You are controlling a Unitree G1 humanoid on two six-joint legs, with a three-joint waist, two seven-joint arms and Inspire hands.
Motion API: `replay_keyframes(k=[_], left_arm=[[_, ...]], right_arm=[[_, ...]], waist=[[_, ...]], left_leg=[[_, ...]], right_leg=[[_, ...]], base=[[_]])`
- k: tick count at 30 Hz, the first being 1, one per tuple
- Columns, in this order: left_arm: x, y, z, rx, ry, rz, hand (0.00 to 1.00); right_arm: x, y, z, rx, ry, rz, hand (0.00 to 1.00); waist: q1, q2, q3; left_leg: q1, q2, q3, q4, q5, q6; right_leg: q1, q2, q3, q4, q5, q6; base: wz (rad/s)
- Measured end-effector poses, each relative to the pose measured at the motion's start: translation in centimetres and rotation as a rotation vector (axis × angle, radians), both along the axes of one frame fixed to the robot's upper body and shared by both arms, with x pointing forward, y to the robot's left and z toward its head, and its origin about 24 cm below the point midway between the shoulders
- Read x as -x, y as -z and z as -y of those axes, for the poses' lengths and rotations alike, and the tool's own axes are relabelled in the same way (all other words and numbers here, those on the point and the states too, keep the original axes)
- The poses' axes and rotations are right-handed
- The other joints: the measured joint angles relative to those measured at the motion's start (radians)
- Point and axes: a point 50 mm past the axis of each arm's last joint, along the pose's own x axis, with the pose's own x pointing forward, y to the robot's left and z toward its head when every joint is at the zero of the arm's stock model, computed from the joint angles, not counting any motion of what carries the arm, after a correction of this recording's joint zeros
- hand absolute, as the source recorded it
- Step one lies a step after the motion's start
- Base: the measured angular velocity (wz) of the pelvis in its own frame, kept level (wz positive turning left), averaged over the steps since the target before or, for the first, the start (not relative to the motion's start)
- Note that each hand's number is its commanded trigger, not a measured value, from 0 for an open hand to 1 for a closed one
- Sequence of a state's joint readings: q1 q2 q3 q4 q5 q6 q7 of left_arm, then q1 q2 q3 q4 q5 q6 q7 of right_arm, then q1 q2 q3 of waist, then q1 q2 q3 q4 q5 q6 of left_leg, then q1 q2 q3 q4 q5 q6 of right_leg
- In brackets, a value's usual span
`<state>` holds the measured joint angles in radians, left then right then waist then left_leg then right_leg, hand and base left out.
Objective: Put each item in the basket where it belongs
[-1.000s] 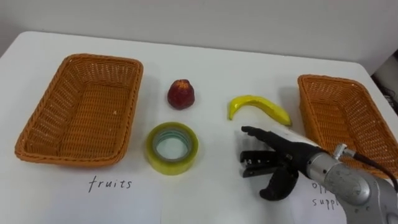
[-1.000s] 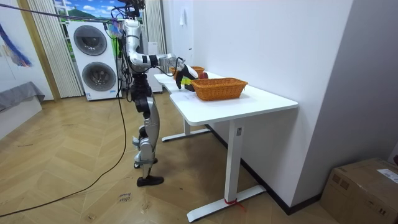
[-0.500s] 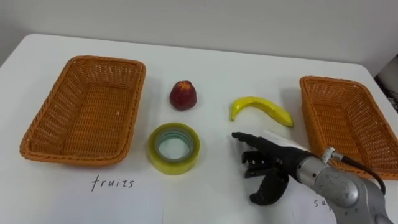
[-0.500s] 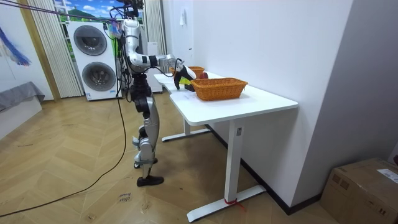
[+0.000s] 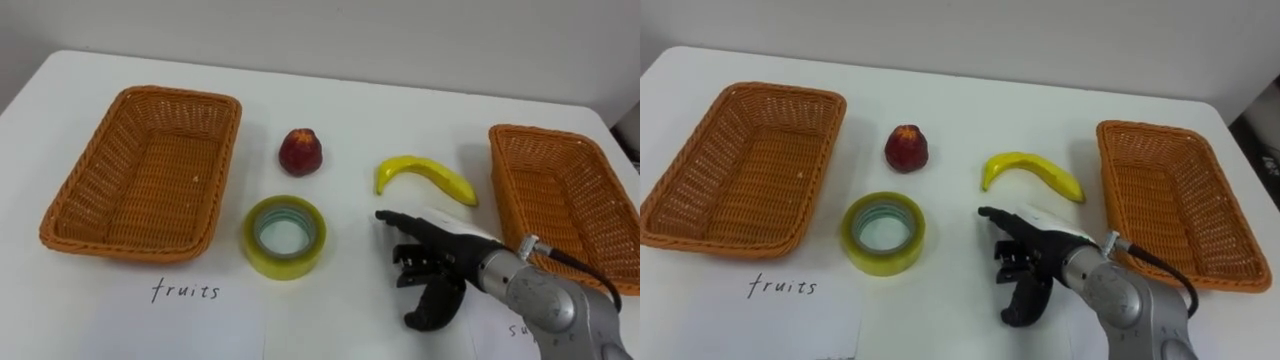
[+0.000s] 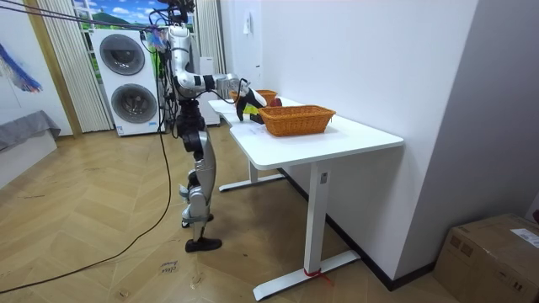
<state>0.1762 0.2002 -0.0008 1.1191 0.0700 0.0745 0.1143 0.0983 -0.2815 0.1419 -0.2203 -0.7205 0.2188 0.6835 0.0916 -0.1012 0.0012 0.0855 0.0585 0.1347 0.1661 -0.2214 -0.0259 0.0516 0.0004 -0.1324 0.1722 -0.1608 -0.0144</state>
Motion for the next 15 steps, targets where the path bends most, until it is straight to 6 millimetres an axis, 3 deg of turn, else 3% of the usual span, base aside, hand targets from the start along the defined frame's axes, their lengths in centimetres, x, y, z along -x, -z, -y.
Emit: replay_keyframes(k=[15], left_arm=[[1.0, -0.1, -0.1, 0.006, -0.039, -0.005, 0.0]], right_arm=[[0.1, 0.3, 1.2, 0.021, 0.082, 0.014, 0.0]], waist=[[-0.005, -0.001, 0.0007]], left_leg=[[0.006, -0.001, -0.004, -0.006, 0.0, 0.0]], right_leg=[[0.004, 0.0, 0.001, 0.0, 0.0, 0.0]], base=[[0.0]])
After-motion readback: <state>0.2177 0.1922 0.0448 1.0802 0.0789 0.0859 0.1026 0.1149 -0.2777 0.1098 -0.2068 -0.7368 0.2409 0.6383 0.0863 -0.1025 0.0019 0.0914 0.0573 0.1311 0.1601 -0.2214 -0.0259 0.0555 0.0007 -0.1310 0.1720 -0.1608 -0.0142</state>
